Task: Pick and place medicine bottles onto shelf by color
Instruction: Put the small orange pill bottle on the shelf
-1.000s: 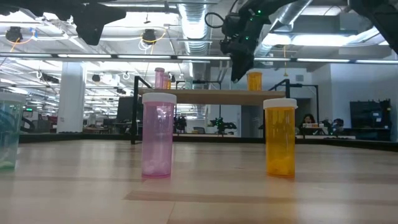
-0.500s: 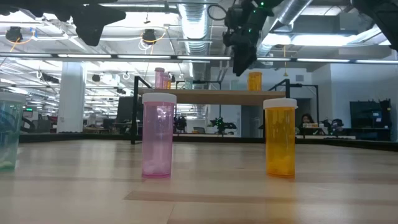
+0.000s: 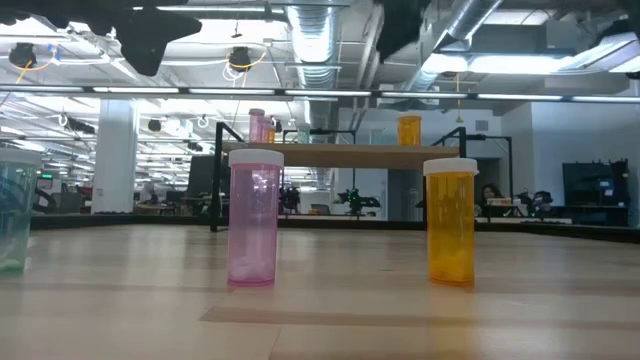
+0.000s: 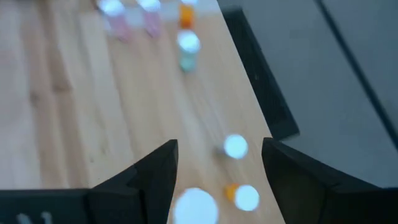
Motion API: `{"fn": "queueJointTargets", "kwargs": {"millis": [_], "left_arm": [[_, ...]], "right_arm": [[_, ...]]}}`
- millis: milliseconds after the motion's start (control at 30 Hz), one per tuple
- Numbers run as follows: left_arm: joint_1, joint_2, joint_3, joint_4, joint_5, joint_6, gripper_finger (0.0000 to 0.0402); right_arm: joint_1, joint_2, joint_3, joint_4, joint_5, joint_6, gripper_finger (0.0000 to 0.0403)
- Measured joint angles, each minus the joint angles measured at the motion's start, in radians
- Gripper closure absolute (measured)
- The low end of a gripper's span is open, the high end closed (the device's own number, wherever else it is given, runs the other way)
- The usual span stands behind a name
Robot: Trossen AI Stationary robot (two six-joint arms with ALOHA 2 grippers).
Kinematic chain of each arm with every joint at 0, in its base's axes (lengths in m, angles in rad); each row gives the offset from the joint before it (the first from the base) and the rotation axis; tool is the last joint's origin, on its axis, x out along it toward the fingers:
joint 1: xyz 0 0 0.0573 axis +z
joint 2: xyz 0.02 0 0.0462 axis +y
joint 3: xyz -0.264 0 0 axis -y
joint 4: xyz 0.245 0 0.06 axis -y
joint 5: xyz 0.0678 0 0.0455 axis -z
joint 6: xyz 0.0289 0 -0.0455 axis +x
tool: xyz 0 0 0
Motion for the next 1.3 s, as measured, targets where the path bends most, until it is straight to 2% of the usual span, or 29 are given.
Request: {"fn": "queueJointTargets", "kwargs": {"millis": [167,300,533,900,1133,1300], "left_arm": [[0.0,0.0,0.0,-0.001,0.0,-0.012,0.0242],[0.0,0.0,0.0,-0.001,0.001,-0.018,0.0242],[0.0,0.0,0.0,0.005,0.0,-0.018,0.0242],[0.0,0.0,0.0,0.006,-0.009,-0.018,0.0242],[0.0,0.0,0.0,0.012,-0.011,-0.041,0.0242],[0.0,0.0,0.0,0.012,-0.011,-0.025,0.0242]], "right_arm": [[0.095,-0.093,-0.03,0.064,-0.002,0.015,0.0147],[0.193,-0.171,-0.121,0.13,-0.002,0.018,0.0147],[0.348,-0.312,-0.391,0.226,0.005,0.049,0.0148],[0.554,-0.507,-0.836,0.54,0.127,0.159,0.0148],[0.731,-0.578,-1.022,0.766,0.197,0.226,0.0148],[0.851,-0.568,-1.096,0.911,0.216,0.234,0.0148]]}}
